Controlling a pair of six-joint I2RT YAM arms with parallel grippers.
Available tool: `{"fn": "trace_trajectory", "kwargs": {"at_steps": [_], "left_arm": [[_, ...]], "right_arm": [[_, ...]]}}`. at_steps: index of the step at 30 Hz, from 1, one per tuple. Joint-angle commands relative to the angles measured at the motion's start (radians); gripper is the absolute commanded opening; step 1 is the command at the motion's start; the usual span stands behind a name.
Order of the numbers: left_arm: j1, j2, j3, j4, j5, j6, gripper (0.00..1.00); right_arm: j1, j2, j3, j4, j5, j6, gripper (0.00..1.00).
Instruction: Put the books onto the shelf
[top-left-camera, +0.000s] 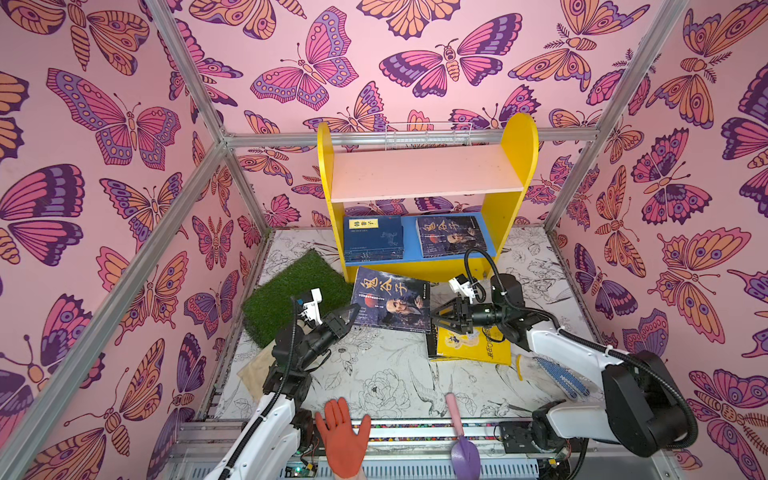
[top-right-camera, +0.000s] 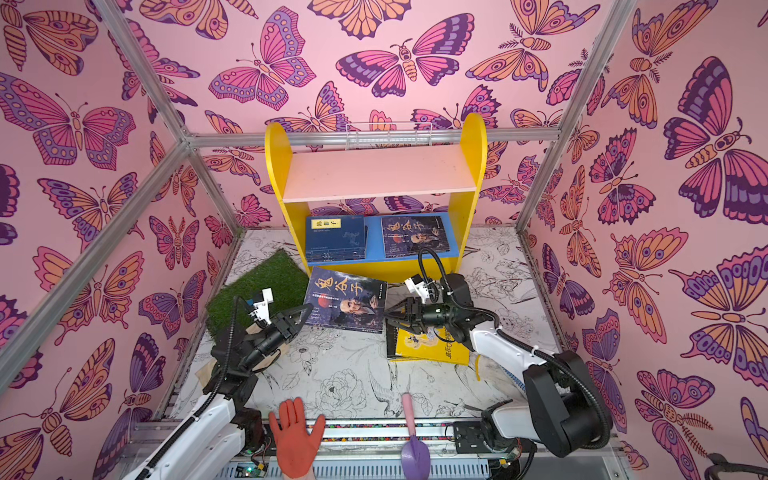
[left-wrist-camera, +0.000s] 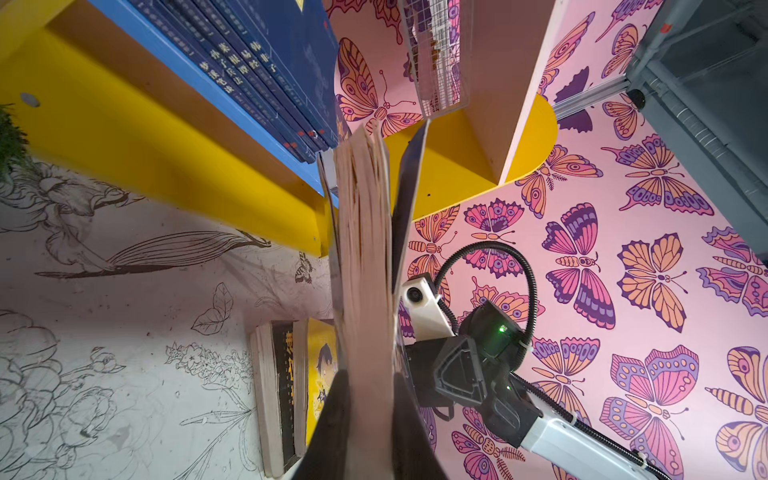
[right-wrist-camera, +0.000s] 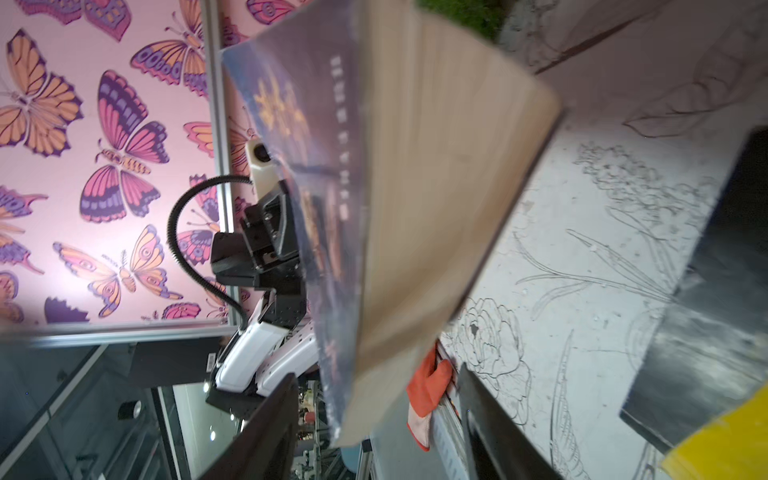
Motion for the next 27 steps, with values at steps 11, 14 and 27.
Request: {"fn": "trace_trajectory", "kwargs": {"at_steps": [11,14,27], "left_arm": [[-0.071,0.118,0.091,0.357,-0.081,0.013,0.0],[-0.072,0.118,0.124,0.344,-0.073,0.026,0.0],[-0.078,0.147,0.133,0.428,-0.094,0.037,0.0]], "right_arm": [[0.037,-0.056,0.063,-0.125,0.009,-0.111,0.58],[0.007,-0.065,0.053,-0.136,0.029,-0.111,0.58],[0.01,0.009,0.034,0.247,0.027,0.14,0.56]]}}
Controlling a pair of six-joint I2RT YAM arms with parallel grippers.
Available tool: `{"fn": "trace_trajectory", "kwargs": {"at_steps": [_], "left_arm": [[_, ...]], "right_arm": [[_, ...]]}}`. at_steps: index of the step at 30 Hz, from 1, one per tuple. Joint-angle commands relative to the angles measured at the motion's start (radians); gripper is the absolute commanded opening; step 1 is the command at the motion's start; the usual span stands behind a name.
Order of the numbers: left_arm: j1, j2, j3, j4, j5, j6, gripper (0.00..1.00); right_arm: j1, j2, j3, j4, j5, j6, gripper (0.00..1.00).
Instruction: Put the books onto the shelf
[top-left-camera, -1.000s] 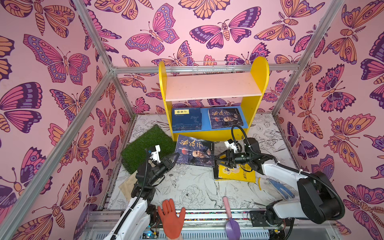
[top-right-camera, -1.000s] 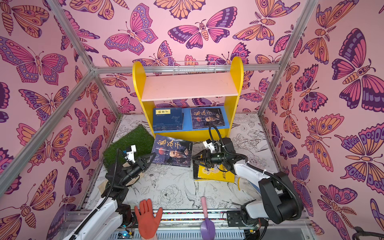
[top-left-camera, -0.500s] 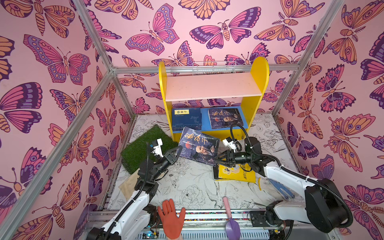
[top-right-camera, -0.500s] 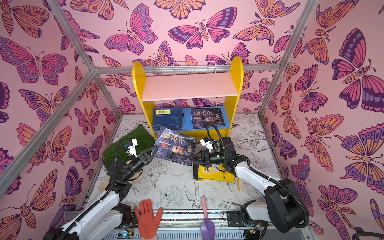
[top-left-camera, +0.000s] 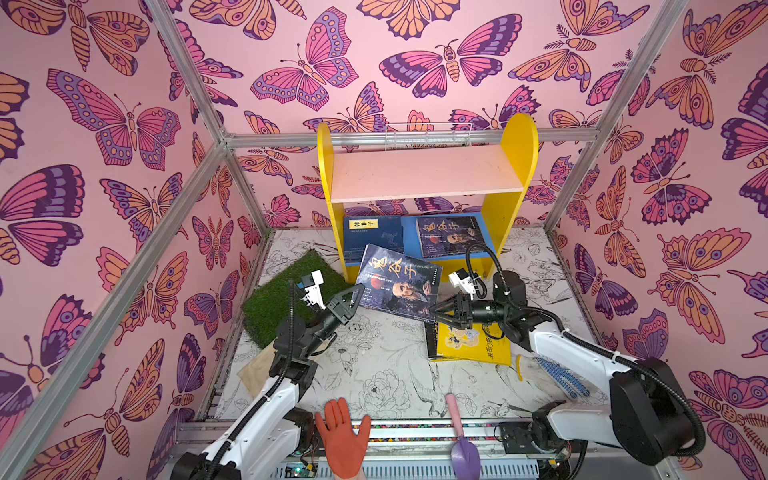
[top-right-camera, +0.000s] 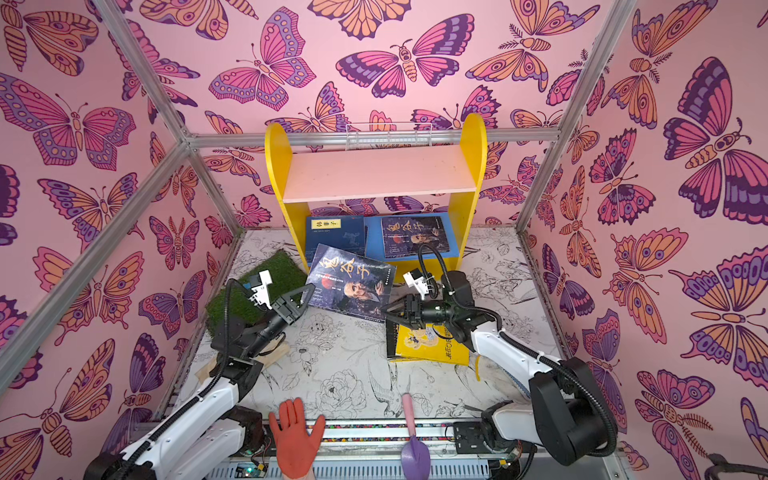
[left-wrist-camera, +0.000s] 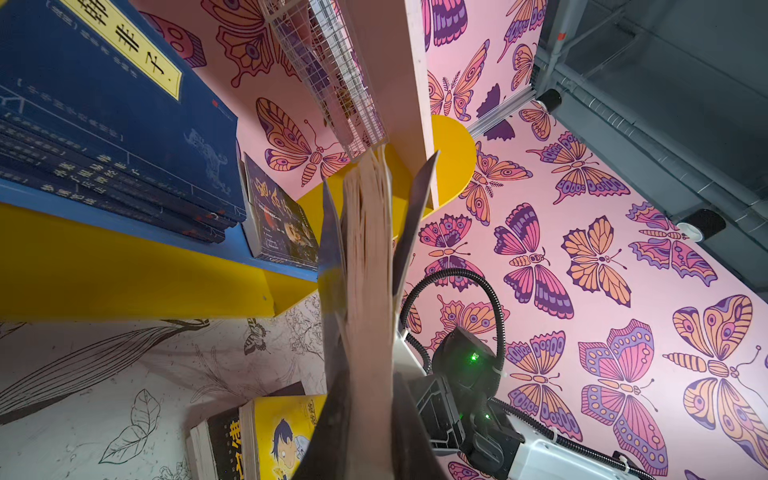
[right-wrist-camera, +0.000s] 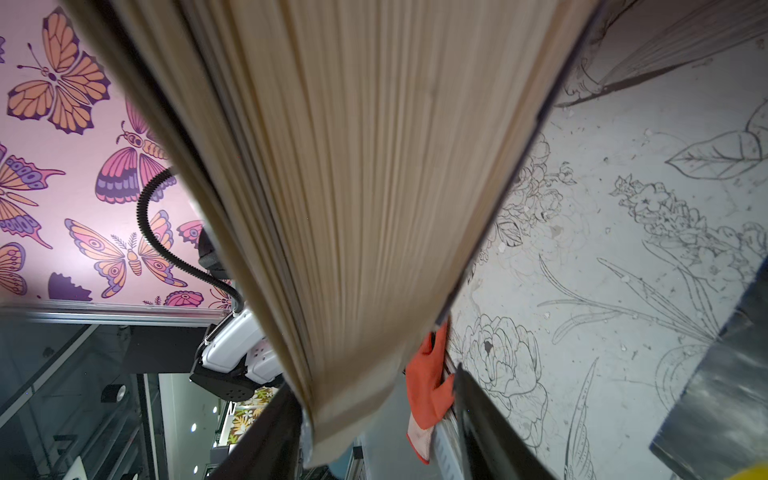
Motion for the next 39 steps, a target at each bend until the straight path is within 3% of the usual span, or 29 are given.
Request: {"fn": "trace_trajectory", "kwargs": {"at_steps": [1,6,9,12,14,17,19,23,30,33,37,39], "left_arm": [[-0.011,0.01,0.038,0.173,-0.023,0.011,0.0],[-0.029,0.067,0.062,0.23,-0.04,0.045,0.0],[-0.044,0.092,0.075,0.237,-0.05,0.065,0.0],[-0.05,0.101,0.082,0.192,-0.037,0.072,0.0],[-0.049,0.087,0.087,0.126,-0.023,0.074,0.0],[-0.05,0.037,0.107,-0.064,0.007,0.095,0.43],[-0.046,0.001,0.123,-0.202,0.018,0.112,0.64],[-0.028,-0.029,0.164,-0.379,0.066,0.128,0.74],[0.004,0.015,0.185,-0.391,0.164,0.094,0.75],[0.006,0.036,0.2,-0.381,0.188,0.094,0.7],[0.007,0.068,0.212,-0.345,0.222,0.088,0.55],[0.007,0.082,0.218,-0.325,0.244,0.08,0.37]], "right_arm": [[0.017,0.022,0.015,0.204,0.002,0.124,0.55],[0.047,0.041,0.041,0.335,-0.001,0.225,0.48],[0.046,0.04,0.053,0.394,0.02,0.284,0.3],[0.033,0.016,0.08,0.313,0.051,0.242,0.1],[0.006,-0.003,0.096,0.245,0.064,0.199,0.04],[-0.044,-0.018,0.111,0.213,0.033,0.161,0.0],[-0.07,-0.016,0.123,0.227,-0.021,0.156,0.0],[-0.082,-0.02,0.154,0.181,-0.099,0.107,0.0],[-0.082,-0.061,0.187,0.0,-0.147,-0.033,0.0],[-0.082,-0.077,0.191,-0.044,-0.163,-0.06,0.0],[-0.081,-0.094,0.192,-0.116,-0.172,-0.103,0.0],[-0.082,-0.096,0.195,-0.151,-0.172,-0.127,0.0]]}}
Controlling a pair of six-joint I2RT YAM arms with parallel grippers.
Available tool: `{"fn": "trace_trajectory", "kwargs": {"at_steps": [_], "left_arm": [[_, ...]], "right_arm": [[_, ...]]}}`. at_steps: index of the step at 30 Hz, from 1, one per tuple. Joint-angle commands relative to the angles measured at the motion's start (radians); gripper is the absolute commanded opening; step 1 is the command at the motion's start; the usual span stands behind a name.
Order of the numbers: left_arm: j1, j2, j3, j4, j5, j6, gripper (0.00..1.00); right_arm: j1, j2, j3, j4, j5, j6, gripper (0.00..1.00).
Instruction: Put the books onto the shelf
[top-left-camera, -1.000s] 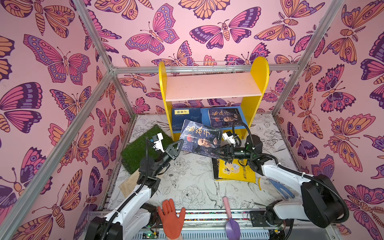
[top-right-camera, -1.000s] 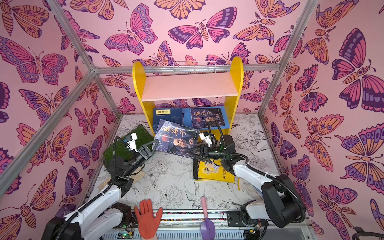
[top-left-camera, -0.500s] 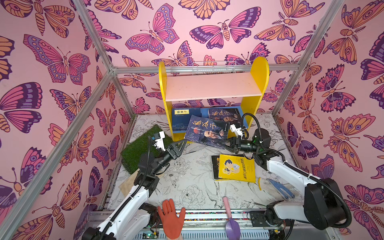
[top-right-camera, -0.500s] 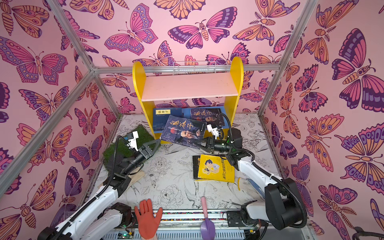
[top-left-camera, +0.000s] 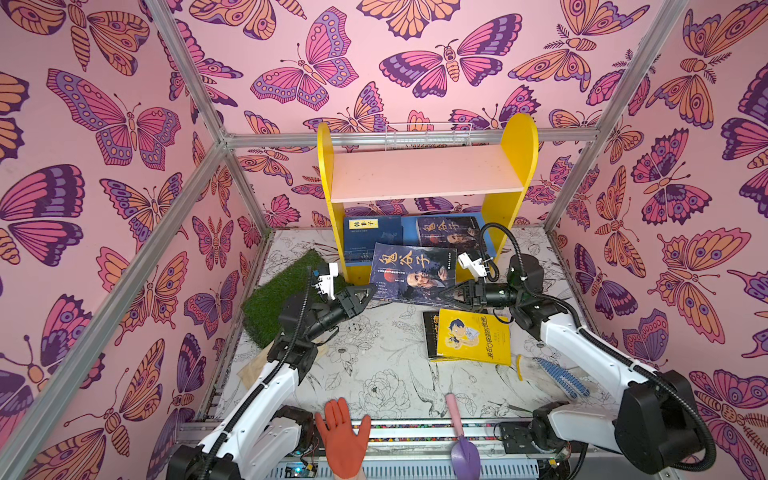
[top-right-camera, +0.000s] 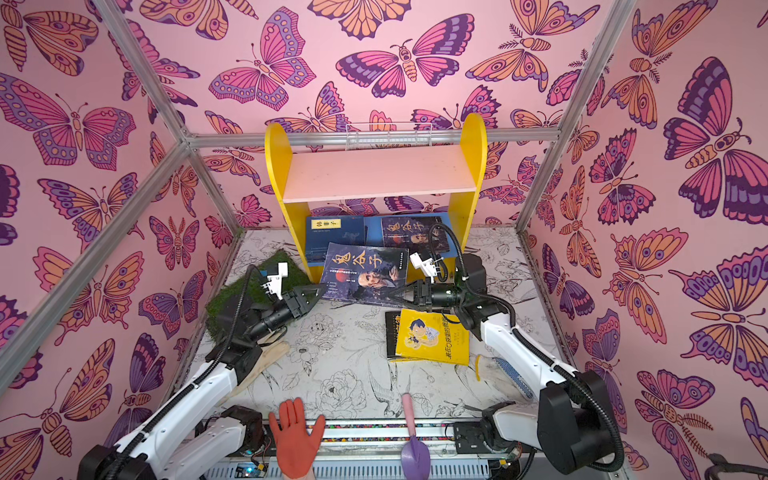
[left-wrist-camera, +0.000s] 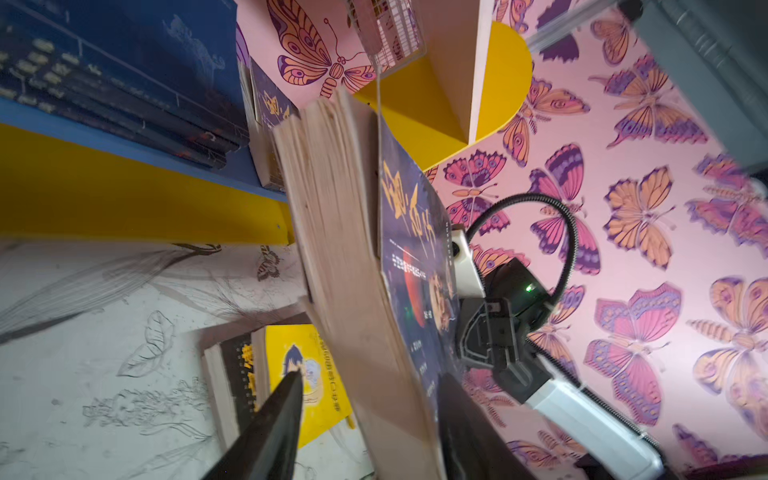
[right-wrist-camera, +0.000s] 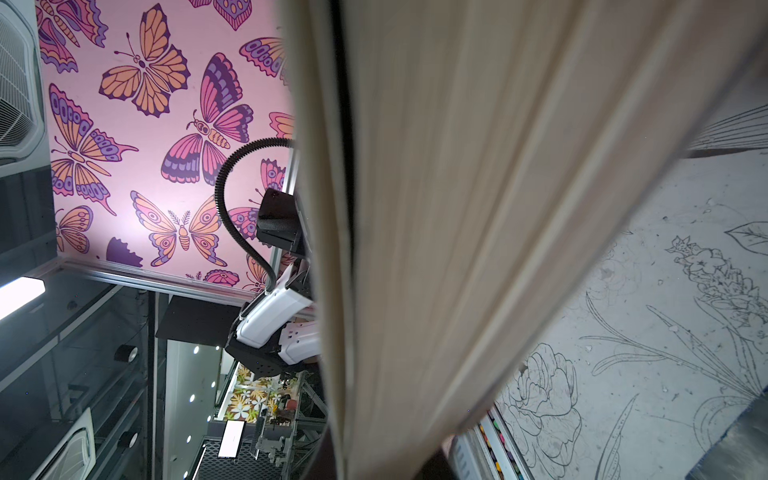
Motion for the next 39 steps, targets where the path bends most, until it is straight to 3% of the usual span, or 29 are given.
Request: {"fn": "trace_trajectory", "kwargs": {"at_steps": [1,4,9,13,15,18,21,27,39], "left_arm": [[0.003,0.02,0.027,0.059,0.07,0.0,0.27],[-0.003,0.043,0.04,0.093,0.107,-0.018,0.03],[-0.054,0.064,0.069,0.095,0.08,-0.005,0.0],[-0.131,0.063,0.104,0.065,-0.128,0.029,0.0],[-0.178,0.077,0.134,0.059,-0.236,0.052,0.0],[-0.237,0.13,0.188,0.057,-0.362,0.069,0.0],[-0.269,0.211,0.251,0.09,-0.396,0.094,0.0],[-0.33,0.403,0.381,0.125,-0.496,0.122,0.0],[-0.414,0.742,0.668,0.115,-0.689,0.193,0.0]], "right_arm": [[0.004,-0.034,0.058,-0.036,-0.039,-0.091,0.0],[0.003,-0.029,0.073,-0.088,-0.026,-0.126,0.0],[-0.067,-0.03,0.12,-0.232,0.04,-0.196,0.03],[-0.253,-0.061,0.111,-0.294,0.184,-0.118,0.36],[-0.357,-0.088,0.087,-0.295,0.242,-0.056,0.42],[-0.486,-0.127,0.066,-0.362,0.324,-0.025,0.43],[-0.543,-0.152,0.063,-0.44,0.374,-0.052,0.43],[-0.545,-0.167,0.018,-0.384,0.376,-0.01,0.43],[-0.543,-0.213,0.023,-0.432,0.379,-0.057,0.42]]}}
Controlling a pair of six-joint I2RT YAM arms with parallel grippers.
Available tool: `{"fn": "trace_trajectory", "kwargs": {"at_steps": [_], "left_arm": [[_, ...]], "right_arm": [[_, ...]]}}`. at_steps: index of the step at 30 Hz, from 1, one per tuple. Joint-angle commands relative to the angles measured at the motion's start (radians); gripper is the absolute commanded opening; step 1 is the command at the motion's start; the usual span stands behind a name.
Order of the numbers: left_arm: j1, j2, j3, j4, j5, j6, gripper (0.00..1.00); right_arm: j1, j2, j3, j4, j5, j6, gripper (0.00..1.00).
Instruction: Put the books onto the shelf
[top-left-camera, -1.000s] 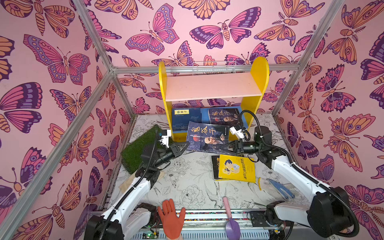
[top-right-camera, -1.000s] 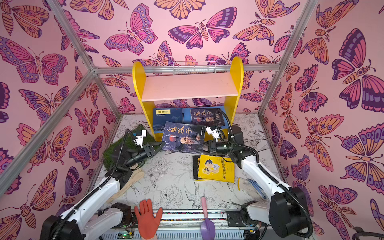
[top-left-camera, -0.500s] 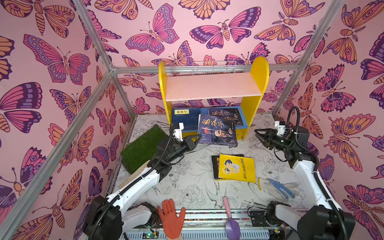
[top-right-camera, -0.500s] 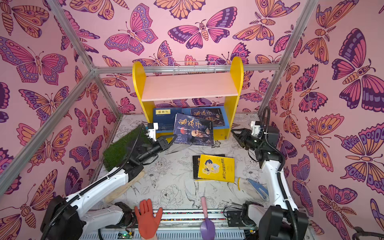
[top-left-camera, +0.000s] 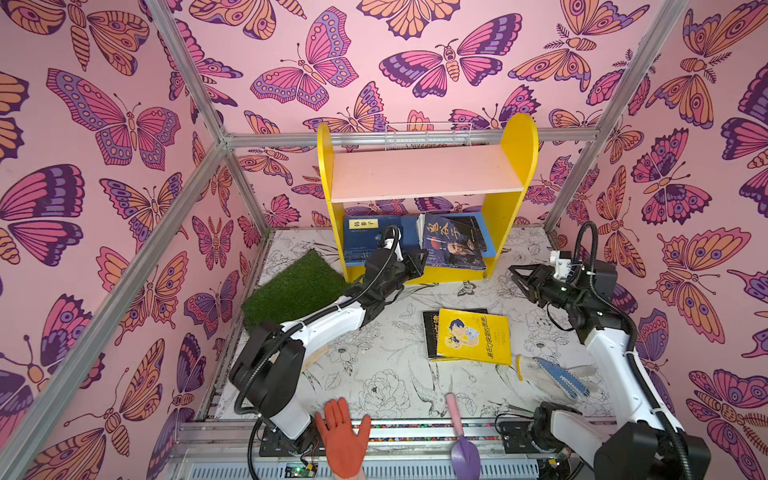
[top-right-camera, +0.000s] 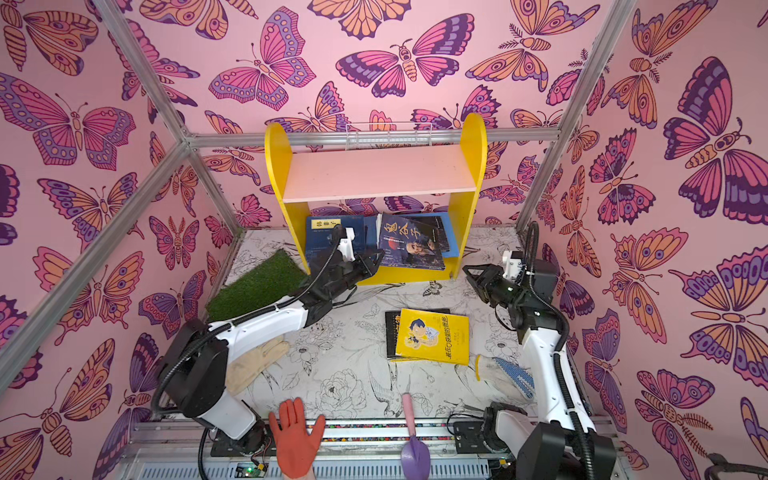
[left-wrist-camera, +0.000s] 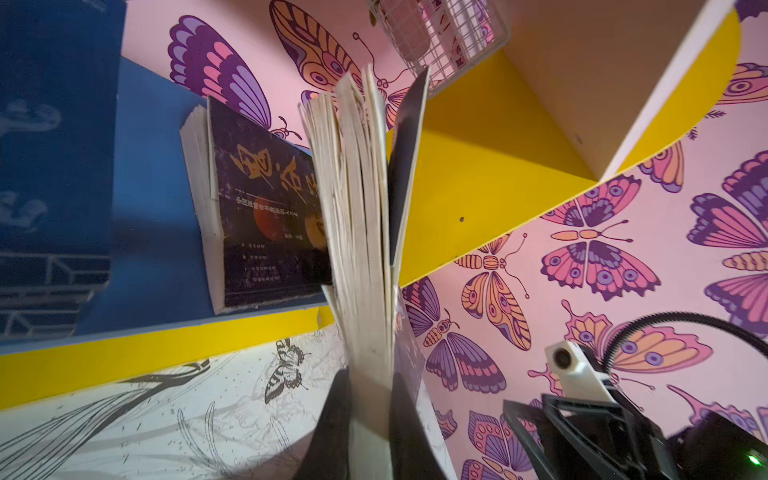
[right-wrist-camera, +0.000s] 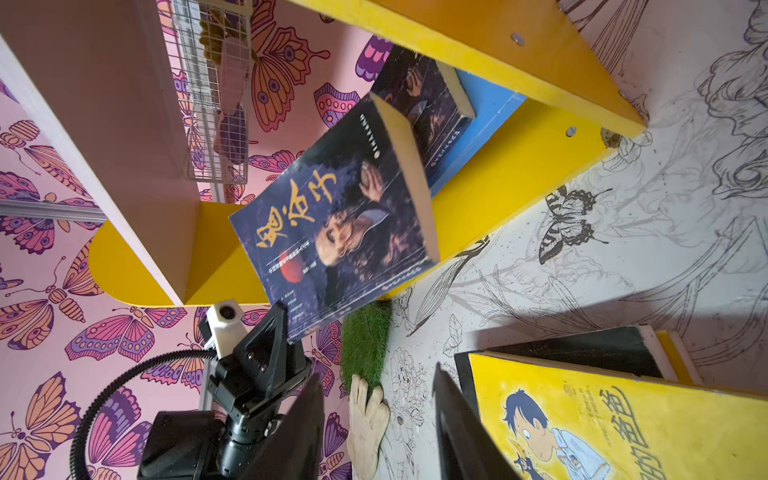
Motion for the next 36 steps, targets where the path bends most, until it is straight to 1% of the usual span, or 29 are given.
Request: {"fn": "trace_trajectory", "kwargs": {"at_steps": [1,6,9,16,25,26,27,30,32,36], "left_arm": [[-0.015,0.041,0.082,0.095,-0.089,0.034,0.0],[-0.025,0.126,0.135,0.133,-0.163,0.004,0.0],[-0.026,0.169,0.169,0.17,-0.182,-0.012,0.0],[-0.025,0.251,0.238,0.201,-0.171,-0.049,0.0],[-0.022,0.284,0.261,0.134,-0.15,-0.039,0.0],[-0.021,0.289,0.262,0.125,-0.151,-0.036,0.06],[-0.02,0.29,0.265,0.119,-0.155,-0.03,0.21],[-0.02,0.293,0.282,0.099,-0.168,-0.002,0.74],[-0.019,0.293,0.301,0.075,-0.169,0.01,1.0],[-0.029,0.285,0.336,0.023,-0.197,0.048,0.99]], "right_arm": [[-0.001,-0.018,0.005,-0.023,0.009,-0.016,0.42],[0.008,-0.026,0.002,-0.034,0.012,-0.027,0.41],[0.02,-0.024,0.003,-0.042,0.013,-0.04,0.4],[0.038,-0.026,0.006,-0.067,0.017,-0.066,0.4],[0.037,-0.021,0.008,-0.074,0.018,-0.074,0.4],[0.038,-0.021,0.008,-0.075,0.019,-0.074,0.39],[0.038,-0.021,0.008,-0.076,0.017,-0.074,0.39],[0.038,-0.024,0.006,-0.074,0.008,-0.076,0.36],[0.039,-0.027,0.005,-0.073,0.004,-0.08,0.35],[0.04,-0.034,0.001,-0.077,0.001,-0.083,0.34]]}}
